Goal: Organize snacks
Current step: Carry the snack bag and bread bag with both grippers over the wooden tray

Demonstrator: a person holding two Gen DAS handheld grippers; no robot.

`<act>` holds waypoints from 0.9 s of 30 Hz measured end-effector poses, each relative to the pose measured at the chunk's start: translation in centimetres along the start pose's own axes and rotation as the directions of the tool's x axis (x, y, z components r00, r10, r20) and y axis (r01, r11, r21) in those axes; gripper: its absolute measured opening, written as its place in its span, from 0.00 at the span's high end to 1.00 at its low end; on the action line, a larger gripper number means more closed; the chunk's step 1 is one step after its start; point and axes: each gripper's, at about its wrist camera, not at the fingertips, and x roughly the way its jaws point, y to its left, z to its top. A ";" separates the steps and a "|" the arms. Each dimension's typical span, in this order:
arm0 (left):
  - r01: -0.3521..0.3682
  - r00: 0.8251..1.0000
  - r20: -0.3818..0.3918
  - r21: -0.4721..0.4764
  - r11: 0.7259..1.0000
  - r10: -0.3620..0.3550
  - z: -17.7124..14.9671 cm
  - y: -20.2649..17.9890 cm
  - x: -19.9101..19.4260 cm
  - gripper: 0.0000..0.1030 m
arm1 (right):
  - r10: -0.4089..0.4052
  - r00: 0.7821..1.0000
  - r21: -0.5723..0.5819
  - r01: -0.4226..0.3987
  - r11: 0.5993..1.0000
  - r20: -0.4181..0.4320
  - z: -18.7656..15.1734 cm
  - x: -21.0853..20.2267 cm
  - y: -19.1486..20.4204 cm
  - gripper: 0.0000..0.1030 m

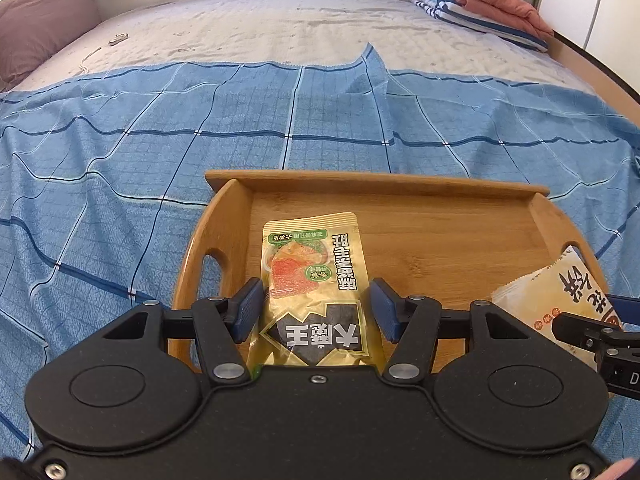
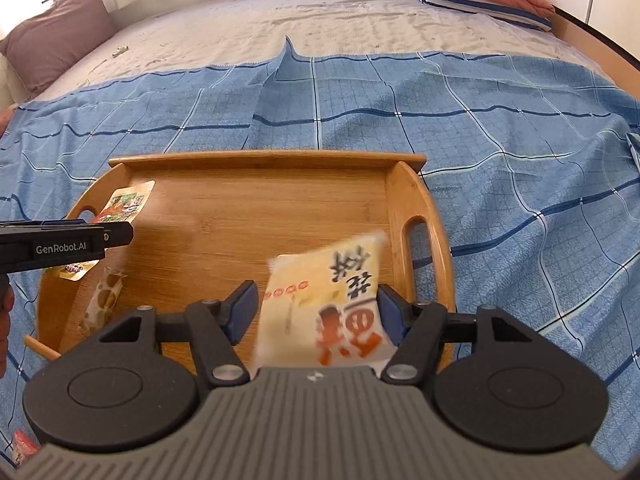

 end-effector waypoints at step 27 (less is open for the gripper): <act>-0.038 0.999 -0.013 0.007 0.999 0.038 -0.5 0.4 3.2 0.44 | 0.042 0.999 0.040 -0.042 0.998 -0.005 -0.6 1.3 -0.7 0.46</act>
